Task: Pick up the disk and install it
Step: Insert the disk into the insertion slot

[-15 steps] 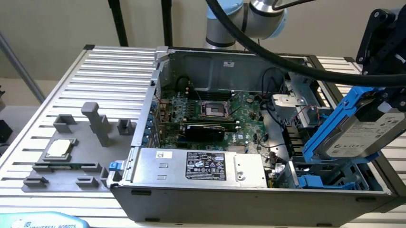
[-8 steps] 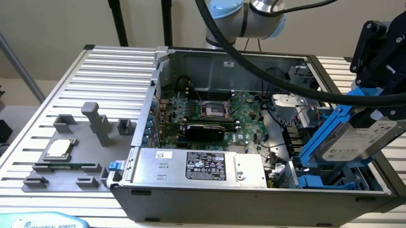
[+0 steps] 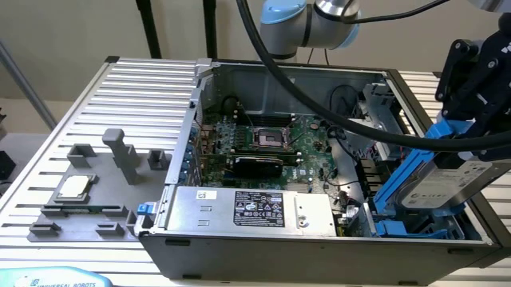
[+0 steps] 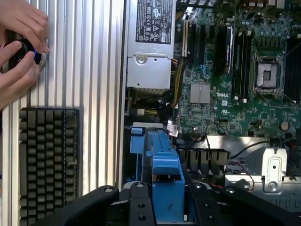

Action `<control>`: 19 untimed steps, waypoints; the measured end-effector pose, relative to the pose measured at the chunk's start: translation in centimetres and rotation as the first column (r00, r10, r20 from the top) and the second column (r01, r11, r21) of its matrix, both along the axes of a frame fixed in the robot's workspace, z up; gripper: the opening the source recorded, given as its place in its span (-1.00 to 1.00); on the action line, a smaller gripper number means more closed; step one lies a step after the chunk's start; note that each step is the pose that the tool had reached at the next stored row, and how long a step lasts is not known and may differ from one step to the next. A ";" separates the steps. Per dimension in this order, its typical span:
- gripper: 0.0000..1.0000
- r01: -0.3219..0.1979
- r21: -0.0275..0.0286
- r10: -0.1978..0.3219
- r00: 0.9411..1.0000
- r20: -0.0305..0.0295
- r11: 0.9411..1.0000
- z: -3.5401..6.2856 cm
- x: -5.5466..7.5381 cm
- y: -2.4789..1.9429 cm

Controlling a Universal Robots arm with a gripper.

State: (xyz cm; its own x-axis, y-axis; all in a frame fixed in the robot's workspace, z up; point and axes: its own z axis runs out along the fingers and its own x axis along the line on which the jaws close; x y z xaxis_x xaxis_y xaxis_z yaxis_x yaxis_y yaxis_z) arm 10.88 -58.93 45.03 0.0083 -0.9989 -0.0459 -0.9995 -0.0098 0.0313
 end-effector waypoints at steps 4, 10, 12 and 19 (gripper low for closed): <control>-0.35 0.008 -0.003 -0.008 1.000 0.000 1.000 -0.25 0.0 -0.01; -0.35 0.008 -0.009 -0.008 1.000 -0.005 1.000 -0.71 0.0 0.01; -0.35 0.008 -0.009 -0.008 1.000 -0.006 1.000 -0.85 0.0 0.02; -0.35 0.008 -0.009 -0.008 1.000 -0.010 1.000 -1.41 0.2 0.21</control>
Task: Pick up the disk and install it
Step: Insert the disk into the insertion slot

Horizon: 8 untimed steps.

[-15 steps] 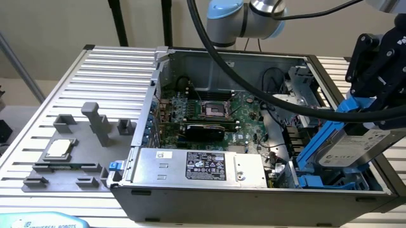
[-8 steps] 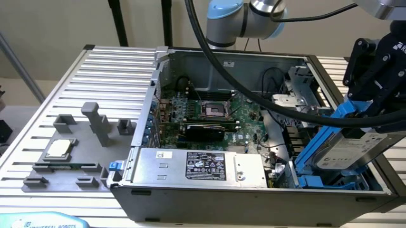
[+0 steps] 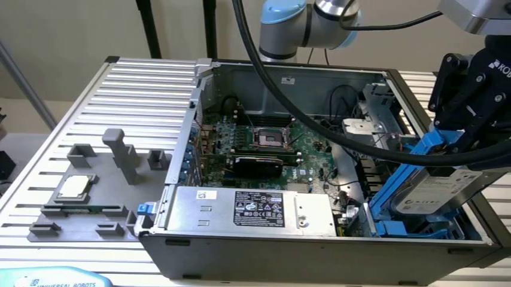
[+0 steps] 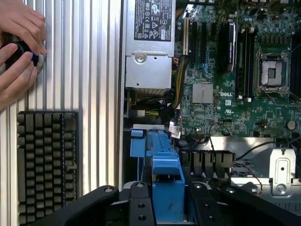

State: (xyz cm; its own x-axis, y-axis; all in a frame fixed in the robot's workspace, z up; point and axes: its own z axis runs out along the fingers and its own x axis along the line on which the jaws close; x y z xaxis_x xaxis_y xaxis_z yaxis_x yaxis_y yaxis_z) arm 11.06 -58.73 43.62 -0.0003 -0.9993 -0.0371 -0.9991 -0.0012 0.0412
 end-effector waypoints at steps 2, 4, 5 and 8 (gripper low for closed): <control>-0.35 0.000 0.000 0.000 1.000 -0.001 1.000 -0.17 0.1 0.11; -0.35 0.000 0.000 0.000 1.000 -0.002 1.000 -0.45 0.1 0.17; -0.35 0.000 0.000 0.000 1.000 -0.003 1.000 -0.61 0.1 0.20; -0.35 0.000 0.000 0.000 1.000 -0.005 1.000 -1.01 0.1 0.29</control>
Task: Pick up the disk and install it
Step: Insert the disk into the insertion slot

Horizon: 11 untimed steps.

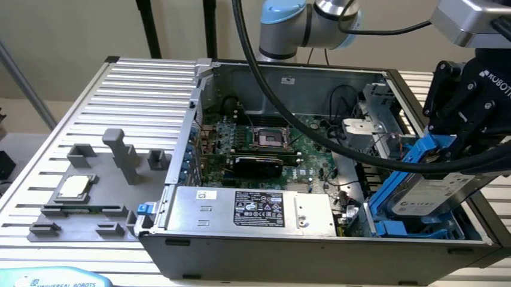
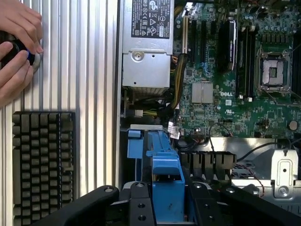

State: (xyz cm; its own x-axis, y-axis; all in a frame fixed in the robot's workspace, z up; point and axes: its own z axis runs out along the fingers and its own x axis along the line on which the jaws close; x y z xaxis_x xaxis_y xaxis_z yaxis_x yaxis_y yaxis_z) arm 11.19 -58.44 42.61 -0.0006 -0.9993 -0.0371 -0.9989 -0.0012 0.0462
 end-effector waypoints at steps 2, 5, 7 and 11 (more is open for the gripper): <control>-0.35 0.000 0.000 0.000 1.000 -0.001 1.000 -0.30 0.0 0.05; -0.35 0.000 0.000 0.000 1.000 -0.002 1.000 -0.83 0.0 0.13; -0.35 0.000 0.000 0.000 1.000 -0.002 1.000 -1.20 0.1 0.17; -0.35 0.000 0.000 0.000 1.000 -0.002 1.000 -1.92 0.1 0.22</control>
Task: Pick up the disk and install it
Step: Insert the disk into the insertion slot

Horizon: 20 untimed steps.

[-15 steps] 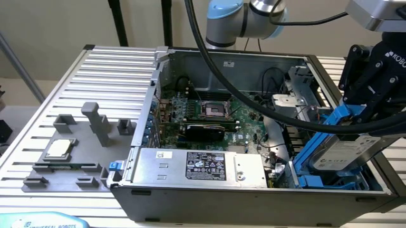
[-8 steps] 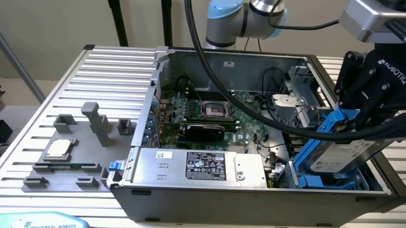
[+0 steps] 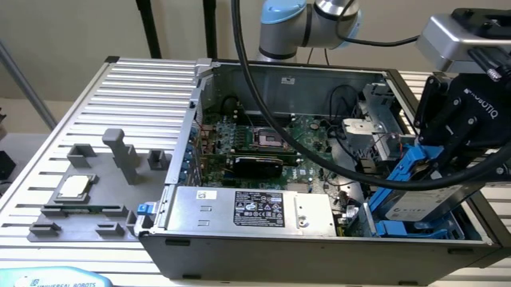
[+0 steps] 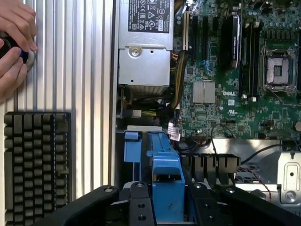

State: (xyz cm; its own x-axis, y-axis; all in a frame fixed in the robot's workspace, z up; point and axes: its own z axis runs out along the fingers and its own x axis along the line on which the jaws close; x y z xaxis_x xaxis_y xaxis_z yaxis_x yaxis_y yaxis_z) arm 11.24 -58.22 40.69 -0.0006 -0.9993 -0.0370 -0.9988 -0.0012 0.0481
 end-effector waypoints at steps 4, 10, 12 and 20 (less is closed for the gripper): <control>-0.35 -0.001 0.000 0.001 1.000 0.000 1.000 -0.73 0.0 0.01; -0.35 -0.005 0.000 0.005 1.000 -0.001 1.000 -1.82 0.0 0.01; -0.35 -0.007 0.000 0.007 1.000 -0.001 1.000 -2.18 0.0 0.01; -0.35 -0.020 0.000 0.020 1.000 -0.001 1.000 -3.64 0.0 0.01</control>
